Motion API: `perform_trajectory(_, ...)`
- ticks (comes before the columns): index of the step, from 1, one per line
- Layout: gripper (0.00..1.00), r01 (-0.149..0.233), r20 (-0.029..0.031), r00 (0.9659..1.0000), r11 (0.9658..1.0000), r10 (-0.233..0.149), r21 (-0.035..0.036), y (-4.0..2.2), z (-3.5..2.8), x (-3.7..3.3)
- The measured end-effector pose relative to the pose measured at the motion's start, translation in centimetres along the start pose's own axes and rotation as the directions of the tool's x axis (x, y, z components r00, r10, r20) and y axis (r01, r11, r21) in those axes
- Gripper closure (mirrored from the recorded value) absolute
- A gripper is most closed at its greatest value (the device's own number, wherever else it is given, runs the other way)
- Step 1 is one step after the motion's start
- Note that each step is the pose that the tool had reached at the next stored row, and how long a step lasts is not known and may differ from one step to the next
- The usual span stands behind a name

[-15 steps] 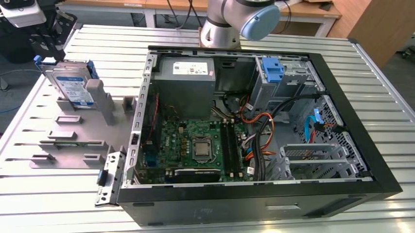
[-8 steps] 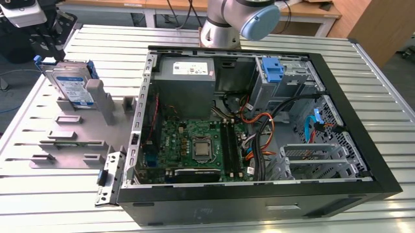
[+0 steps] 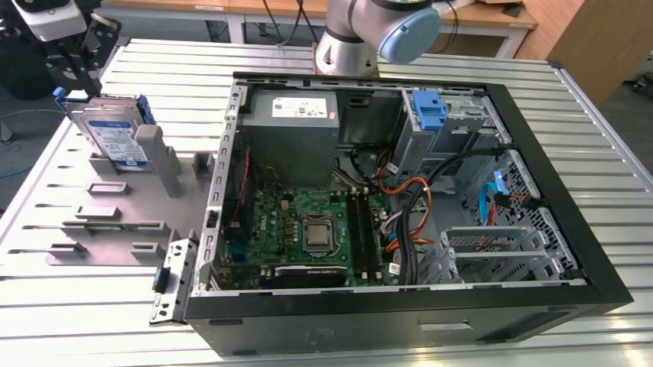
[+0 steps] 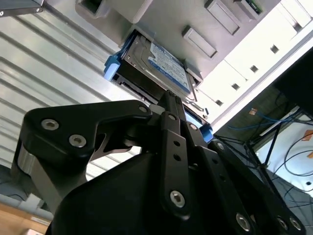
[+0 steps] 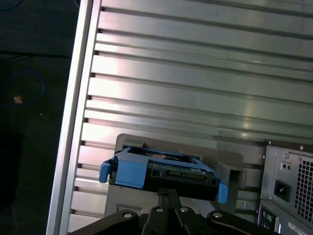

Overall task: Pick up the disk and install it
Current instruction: 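Pick up the disk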

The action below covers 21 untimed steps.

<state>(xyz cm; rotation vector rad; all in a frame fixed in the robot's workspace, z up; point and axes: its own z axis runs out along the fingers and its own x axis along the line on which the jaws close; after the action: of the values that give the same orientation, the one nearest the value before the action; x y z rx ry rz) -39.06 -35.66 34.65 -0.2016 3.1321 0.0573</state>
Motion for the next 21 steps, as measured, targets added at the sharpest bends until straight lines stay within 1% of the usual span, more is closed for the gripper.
perform_trajectory(3,0.89,0.055,-0.0019,0.9985,0.9985,-0.055,-0.0003,0.0,0.01,0.0)
perform_trajectory(5,0.89,0.091,-0.0033,0.9958,0.9958,-0.091,-0.0006,0.0,0.02,0.0)
perform_trajectory(7,0.89,0.127,-0.0045,0.9919,0.992,-0.127,-0.0009,0.0,0.03,0.0)
perform_trajectory(9,0.89,0.164,-0.0058,0.9865,0.9865,-0.164,-0.0013,0.0,0.03,0.0)
perform_trajectory(11,0.89,0.199,-0.0071,0.9799,0.98,-0.199,-0.0016,0.0,0.04,0.0)
perform_trajectory(12,0.89,0.217,-0.0077,0.9762,0.9762,-0.217,-0.0019,0.0,0.05,0.0)
perform_trajectory(14,0.89,0.252,-0.0089,0.9678,0.9678,-0.252,-0.0024,0.0,0.06,0.0)
perform_trajectory(16,0.89,0.286,-0.0102,0.958,0.9581,-0.286,-0.0029,0.0,0.07,0.0)
perform_trajectory(17,0.89,0.296,-0.0105,0.9553,0.9553,-0.296,-0.003,0.0,0.07,0.0)
perform_trajectory(18,0.89,0.299,-0.0106,0.9542,0.9543,-0.299,-0.0031,0.0,0.07,0.0)
perform_trajectory(21,0.89,0.3,-0.0106,0.9538,0.9539,-0.3,-0.0031,0.0,0.08,0.0)
